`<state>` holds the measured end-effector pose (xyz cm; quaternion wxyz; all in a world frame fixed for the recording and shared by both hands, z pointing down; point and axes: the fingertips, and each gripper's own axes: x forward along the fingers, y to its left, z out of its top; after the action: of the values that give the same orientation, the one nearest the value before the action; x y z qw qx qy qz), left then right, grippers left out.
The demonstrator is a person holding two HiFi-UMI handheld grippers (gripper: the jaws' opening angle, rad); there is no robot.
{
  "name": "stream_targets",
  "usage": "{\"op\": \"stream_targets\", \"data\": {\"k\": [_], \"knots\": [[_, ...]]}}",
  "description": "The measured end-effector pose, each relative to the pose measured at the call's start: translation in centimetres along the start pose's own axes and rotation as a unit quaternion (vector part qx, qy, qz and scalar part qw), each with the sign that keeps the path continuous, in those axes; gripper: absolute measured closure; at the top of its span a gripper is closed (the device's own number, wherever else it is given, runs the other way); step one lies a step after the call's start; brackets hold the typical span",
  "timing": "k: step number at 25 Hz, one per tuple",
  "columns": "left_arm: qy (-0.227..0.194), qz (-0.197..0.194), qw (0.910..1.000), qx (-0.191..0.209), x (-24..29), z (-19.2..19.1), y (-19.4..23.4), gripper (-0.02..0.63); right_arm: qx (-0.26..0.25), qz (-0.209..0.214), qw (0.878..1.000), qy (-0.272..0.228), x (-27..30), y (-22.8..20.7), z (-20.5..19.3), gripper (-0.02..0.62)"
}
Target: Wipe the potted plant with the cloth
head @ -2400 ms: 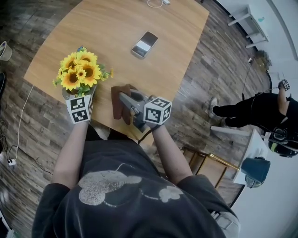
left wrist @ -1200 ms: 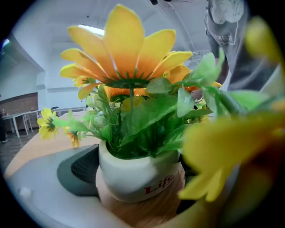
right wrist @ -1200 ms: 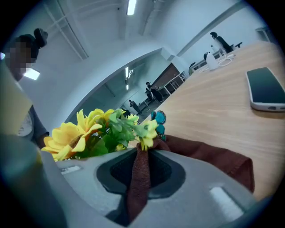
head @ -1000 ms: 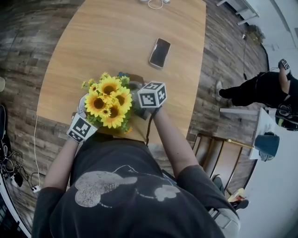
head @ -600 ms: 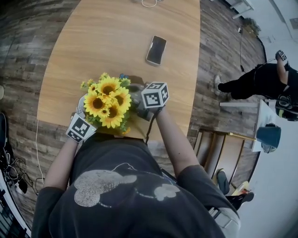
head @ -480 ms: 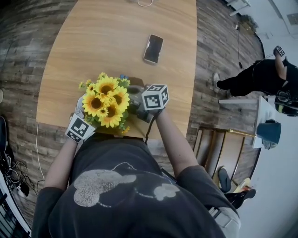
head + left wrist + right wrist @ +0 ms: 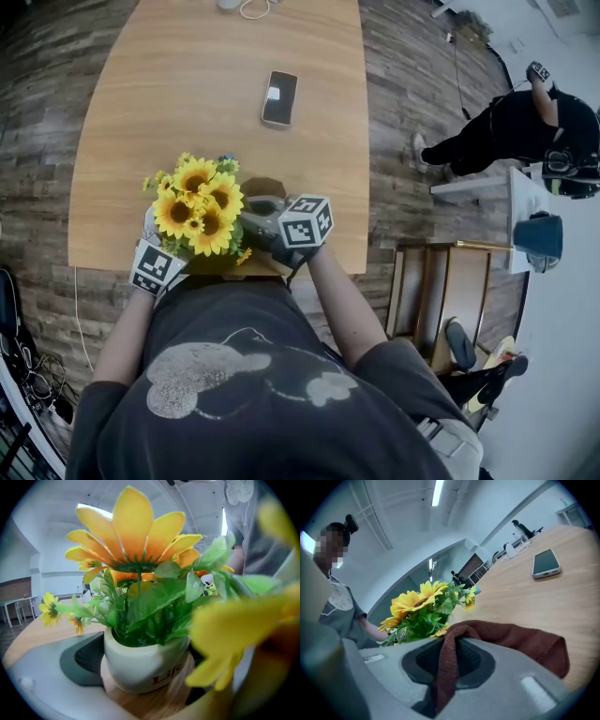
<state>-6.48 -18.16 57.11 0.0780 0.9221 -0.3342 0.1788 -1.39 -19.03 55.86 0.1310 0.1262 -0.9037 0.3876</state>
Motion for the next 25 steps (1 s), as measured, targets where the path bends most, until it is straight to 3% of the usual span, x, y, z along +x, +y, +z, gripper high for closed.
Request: {"op": "stream_targets", "data": {"k": [11,18,21,25], "knots": [[0.001,0.005,1.0000,-0.008,1.0,0.0,0.3,0.015,0.004,-0.077,0.995,-0.065,-3.9,-0.3,-0.4,0.551],[-0.008,-0.007,0.9999,-0.012,0.1,0.0,-0.3,-0.025,0.053,-0.181,0.966,-0.179,-9.5,-2.1,1.5,0.551],[-0.017,-0.018,0.9997,-0.004,-0.7,0.0,-1.1,-0.025,0.055,-0.205,0.959,-0.190,-11.2,-1.9,1.6,0.551],[-0.022,-0.012,0.9994,-0.023,-2.2,-0.7,-2.2,-0.025,0.043,-0.213,0.957,-0.191,-12.3,-0.5,1.2,0.551]]}}
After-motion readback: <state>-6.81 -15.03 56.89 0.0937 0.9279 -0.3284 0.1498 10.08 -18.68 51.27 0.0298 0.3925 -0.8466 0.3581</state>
